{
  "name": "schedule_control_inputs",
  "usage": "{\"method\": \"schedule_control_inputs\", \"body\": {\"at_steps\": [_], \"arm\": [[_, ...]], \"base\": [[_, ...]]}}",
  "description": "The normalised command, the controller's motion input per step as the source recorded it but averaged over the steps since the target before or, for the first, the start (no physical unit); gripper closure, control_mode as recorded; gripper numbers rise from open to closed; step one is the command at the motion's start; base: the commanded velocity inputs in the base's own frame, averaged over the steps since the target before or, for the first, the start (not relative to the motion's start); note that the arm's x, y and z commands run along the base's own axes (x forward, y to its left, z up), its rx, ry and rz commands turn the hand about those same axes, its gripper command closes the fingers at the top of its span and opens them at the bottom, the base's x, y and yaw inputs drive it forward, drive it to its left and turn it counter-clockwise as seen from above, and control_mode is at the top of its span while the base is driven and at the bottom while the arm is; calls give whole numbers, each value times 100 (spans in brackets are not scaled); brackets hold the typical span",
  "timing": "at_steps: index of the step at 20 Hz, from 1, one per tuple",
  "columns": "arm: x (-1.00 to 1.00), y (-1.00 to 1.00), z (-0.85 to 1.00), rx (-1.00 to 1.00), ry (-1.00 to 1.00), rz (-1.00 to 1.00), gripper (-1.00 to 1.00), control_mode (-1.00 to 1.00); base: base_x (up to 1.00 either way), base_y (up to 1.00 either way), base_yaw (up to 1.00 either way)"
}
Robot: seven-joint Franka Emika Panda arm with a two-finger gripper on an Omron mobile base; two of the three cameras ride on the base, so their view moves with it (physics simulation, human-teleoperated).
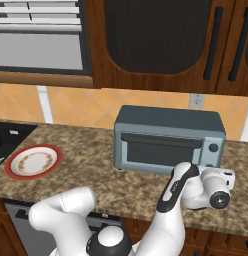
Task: Pick up the kebab skewer and baguette bread, and place them inside the toaster oven. Close the toaster oven door and start by setting the timer.
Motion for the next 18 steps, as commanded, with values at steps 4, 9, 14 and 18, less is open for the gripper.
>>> {"method": "schedule_control_inputs", "body": {"at_steps": [4, 9, 14, 18], "arm": [[0, 0, 0, 0, 0, 0, 100, -100], [0, 0, 0, 0, 0, 0, 100, -100], [0, 0, 0, 0, 0, 9, 100, -100], [0, -1, 0, 1, 0, 13, 100, -100]], "base": [[0, 0, 0], [0, 0, 0], [0, 0, 0], [0, 0, 0]]}}
